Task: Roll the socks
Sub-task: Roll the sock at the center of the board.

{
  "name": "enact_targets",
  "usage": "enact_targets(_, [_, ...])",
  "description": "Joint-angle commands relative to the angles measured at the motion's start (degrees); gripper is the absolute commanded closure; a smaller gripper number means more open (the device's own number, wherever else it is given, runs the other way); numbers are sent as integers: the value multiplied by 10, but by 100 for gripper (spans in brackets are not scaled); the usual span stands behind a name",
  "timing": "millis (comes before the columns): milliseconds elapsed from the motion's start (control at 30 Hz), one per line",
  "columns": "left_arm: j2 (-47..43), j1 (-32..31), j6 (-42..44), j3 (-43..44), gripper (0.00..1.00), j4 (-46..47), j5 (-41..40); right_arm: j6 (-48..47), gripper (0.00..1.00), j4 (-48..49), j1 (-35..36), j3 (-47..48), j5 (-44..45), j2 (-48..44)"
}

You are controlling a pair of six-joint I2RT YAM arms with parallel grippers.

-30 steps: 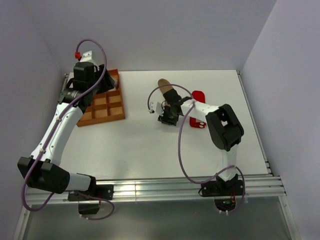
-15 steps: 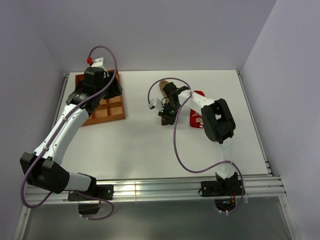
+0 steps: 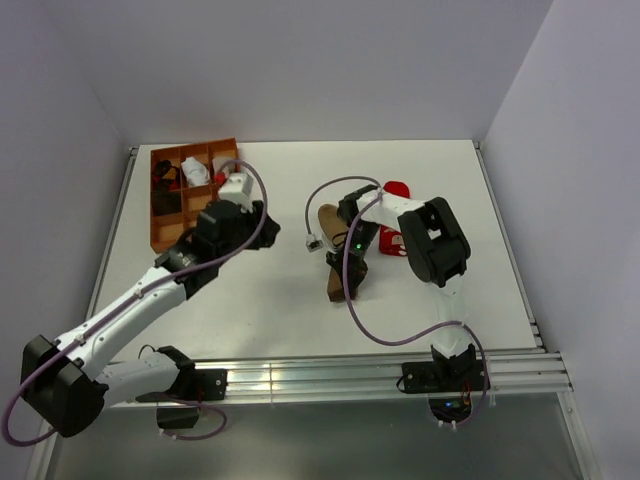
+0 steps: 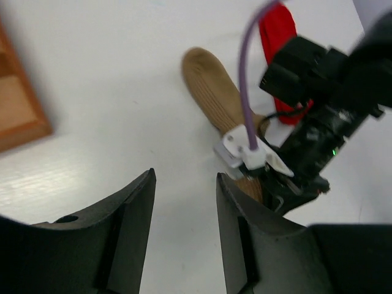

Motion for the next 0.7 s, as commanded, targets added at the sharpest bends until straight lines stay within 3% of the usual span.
enact_targets(0, [0, -55, 4, -53, 51, 116, -3, -39, 81, -96, -1, -21, -84, 12])
enact_targets(167, [86, -163, 44, -62, 61, 162, -29, -4, 80, -98, -23, -15, -106, 36])
enact_targets(300, [156, -223, 72, -56, 61, 211, -9, 24, 80, -99, -42, -2, -105, 64])
enact_targets(533, [229, -231, 98, -65, 51, 301, 90, 47, 80, -99, -63, 3, -107, 96])
enact_targets(667, [274, -229, 103, -54, 50, 327, 145, 57, 80, -98, -69, 7, -100, 113])
